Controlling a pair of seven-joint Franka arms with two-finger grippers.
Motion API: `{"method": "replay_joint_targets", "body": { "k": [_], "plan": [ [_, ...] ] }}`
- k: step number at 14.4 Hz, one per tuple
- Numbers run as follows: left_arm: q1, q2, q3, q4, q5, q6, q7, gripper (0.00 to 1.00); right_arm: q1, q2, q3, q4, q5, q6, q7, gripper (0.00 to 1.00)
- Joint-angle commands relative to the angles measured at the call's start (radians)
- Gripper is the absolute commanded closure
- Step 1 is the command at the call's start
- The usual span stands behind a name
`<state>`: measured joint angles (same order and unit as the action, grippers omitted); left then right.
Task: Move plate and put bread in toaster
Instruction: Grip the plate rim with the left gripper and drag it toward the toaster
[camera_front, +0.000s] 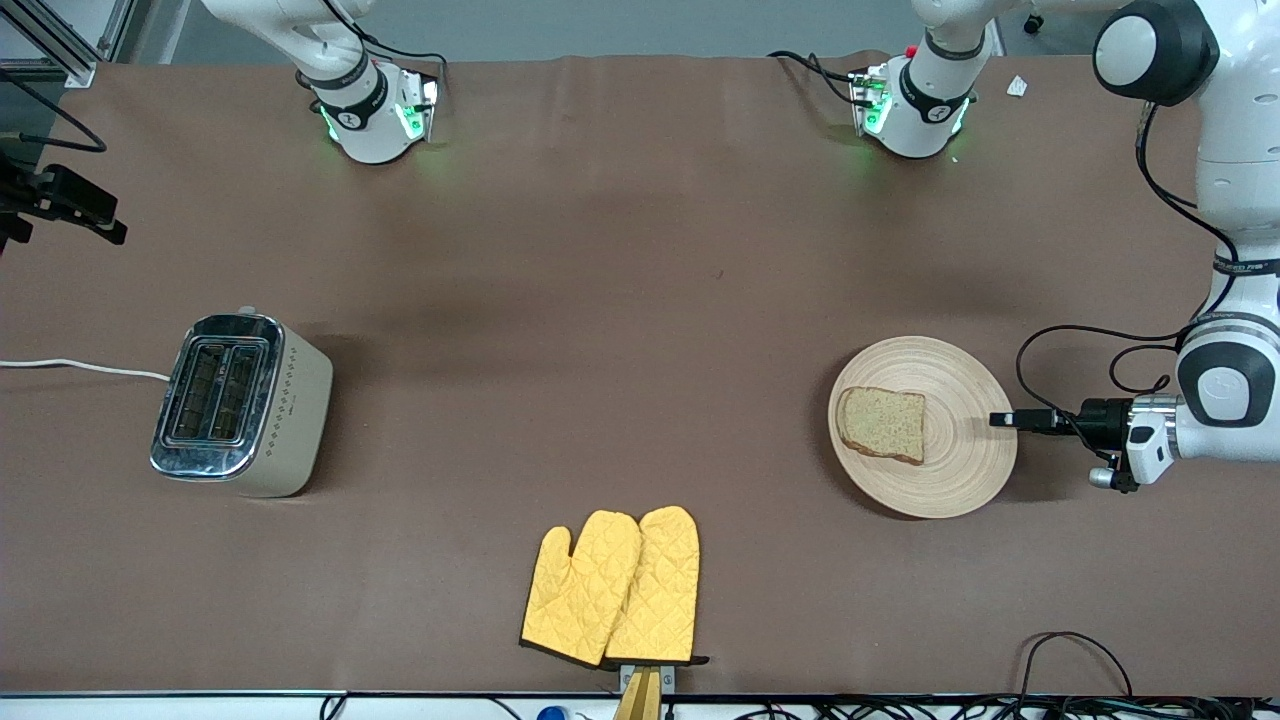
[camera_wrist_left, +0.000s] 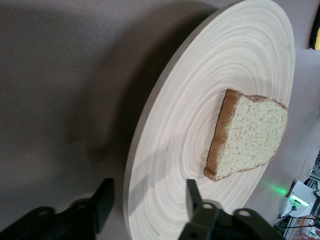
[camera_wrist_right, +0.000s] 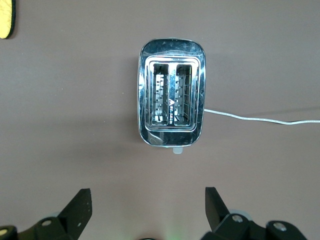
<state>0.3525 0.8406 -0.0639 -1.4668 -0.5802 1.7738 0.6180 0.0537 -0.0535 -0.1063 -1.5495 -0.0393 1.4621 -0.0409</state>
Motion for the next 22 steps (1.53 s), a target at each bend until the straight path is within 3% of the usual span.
{"method": "replay_joint_targets", "body": {
  "k": [1,5,8,10,13,19,22],
  "plan": [
    [0.009,0.014,-0.005,0.016,-0.030,0.015,0.038,0.62,-0.003,-0.011,0.001,-0.009,0.001,0.004,0.012,0.00],
    [0.009,0.025,-0.005,0.014,-0.055,0.038,0.089,0.88,-0.002,-0.011,0.001,-0.009,0.001,0.003,0.012,0.00],
    [0.005,0.015,-0.010,0.016,-0.050,0.039,0.100,0.98,-0.003,-0.011,0.001,-0.009,0.001,0.003,0.012,0.00],
    [-0.007,0.009,-0.023,0.017,-0.052,0.030,0.155,0.98,-0.003,-0.011,0.001,-0.009,0.001,0.004,0.010,0.00],
    [-0.006,-0.005,-0.114,0.017,-0.058,0.029,0.114,1.00,-0.005,-0.011,-0.001,-0.009,0.001,0.004,0.007,0.00],
    [-0.023,-0.002,-0.325,0.019,-0.059,0.074,-0.128,1.00,-0.005,-0.008,-0.001,-0.024,0.001,0.036,0.007,0.00],
    [-0.085,-0.002,-0.385,0.017,-0.102,0.154,-0.204,1.00,-0.002,0.023,-0.001,-0.027,0.001,0.063,0.007,0.00]
  ]
}}
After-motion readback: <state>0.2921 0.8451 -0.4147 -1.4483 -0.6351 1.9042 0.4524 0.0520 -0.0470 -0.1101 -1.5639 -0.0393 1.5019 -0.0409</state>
